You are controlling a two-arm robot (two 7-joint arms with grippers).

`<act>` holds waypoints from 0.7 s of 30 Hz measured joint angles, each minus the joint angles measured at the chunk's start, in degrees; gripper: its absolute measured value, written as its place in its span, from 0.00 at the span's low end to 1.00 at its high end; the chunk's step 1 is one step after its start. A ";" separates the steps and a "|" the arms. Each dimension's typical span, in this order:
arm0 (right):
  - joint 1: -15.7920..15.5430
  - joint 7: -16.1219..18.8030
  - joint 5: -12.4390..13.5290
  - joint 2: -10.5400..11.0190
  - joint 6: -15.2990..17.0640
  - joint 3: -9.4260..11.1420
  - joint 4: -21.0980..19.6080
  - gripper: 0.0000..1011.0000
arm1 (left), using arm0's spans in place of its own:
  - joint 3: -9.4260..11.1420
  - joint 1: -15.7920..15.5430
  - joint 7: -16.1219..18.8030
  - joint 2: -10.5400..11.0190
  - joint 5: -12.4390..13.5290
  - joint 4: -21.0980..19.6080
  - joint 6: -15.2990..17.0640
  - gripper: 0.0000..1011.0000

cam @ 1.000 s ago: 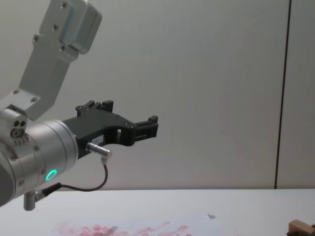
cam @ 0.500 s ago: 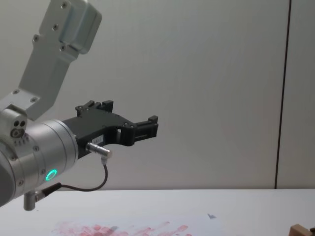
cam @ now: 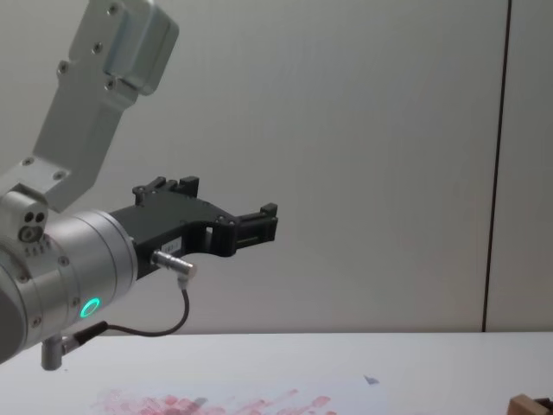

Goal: Use the one hand to pick up the stamp and affix it onto the A4 paper.

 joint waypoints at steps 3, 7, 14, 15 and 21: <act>0.01 0.01 -0.02 -0.01 -0.05 -0.02 0.02 0.91 | 0.00 0.00 0.00 0.00 0.00 0.00 0.00 0.99; 0.01 -0.03 0.04 -0.03 -0.41 -0.02 0.01 0.99 | 0.00 0.00 0.00 0.00 0.00 0.00 0.00 0.99; -0.52 -1.85 0.57 -0.04 -2.51 0.10 -1.05 0.99 | 0.00 0.00 0.00 0.00 0.00 0.00 0.00 0.99; -0.52 -1.85 0.57 -0.04 -2.51 0.10 -1.05 0.99 | 0.00 0.00 0.00 0.00 0.00 0.00 0.00 0.99; -1.40 -4.68 1.11 -0.01 -4.41 0.30 -2.94 0.99 | 0.00 0.00 0.00 0.00 0.00 0.00 0.00 0.99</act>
